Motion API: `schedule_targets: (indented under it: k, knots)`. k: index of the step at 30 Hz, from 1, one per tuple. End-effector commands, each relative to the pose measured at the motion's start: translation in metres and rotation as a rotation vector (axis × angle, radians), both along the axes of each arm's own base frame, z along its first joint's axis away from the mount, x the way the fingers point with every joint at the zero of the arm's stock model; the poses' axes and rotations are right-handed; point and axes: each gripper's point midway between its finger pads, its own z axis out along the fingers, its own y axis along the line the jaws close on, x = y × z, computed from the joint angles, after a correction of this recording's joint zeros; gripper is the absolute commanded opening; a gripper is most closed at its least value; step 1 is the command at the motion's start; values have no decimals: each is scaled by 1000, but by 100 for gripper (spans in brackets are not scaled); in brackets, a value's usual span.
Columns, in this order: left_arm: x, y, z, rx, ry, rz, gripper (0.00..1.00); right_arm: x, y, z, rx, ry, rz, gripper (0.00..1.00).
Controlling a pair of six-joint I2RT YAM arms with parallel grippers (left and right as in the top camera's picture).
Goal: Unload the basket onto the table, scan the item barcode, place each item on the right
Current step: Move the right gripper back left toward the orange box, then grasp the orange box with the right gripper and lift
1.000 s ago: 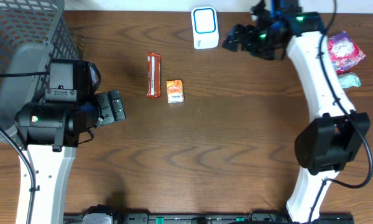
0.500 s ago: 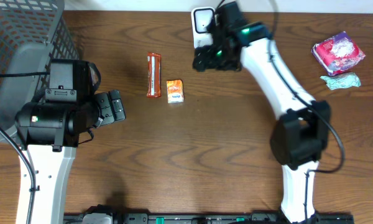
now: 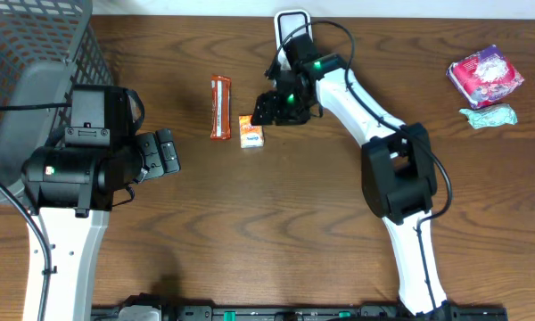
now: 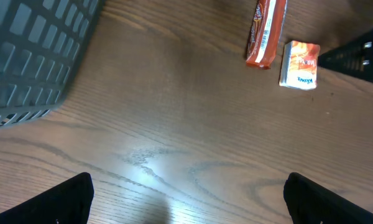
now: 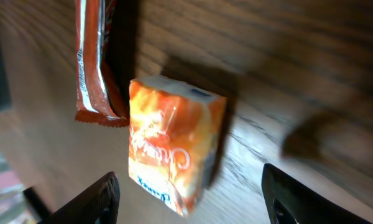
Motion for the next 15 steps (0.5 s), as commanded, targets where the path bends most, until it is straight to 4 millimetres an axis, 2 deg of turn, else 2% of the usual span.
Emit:
schedule_targets:
  k: [1, 6, 8, 9, 11, 13, 15]
  knots:
    - [0, 1, 1, -4, -4, 13, 98, -15, 15, -15, 97, 97, 38, 68]
    - [0, 1, 1, -4, -4, 13, 98, -22, 18, -29, 98, 137, 43, 61]
    - [0, 1, 1, -4, -4, 13, 98, -24, 19, -30, 96, 143, 47, 48]
    - [0, 1, 1, -4, -4, 13, 98, -26, 22, -28, 104, 147, 52, 35]
    - [0, 1, 1, -4, -4, 13, 98, -30, 27, -24, 134, 161, 64, 18]
    - [0, 1, 1, -4, -4, 13, 98, -32, 31, -20, 166, 176, 72, 5]
    - [0, 1, 1, -4, -4, 13, 98, -36, 34, -14, 205, 194, 84, 1]
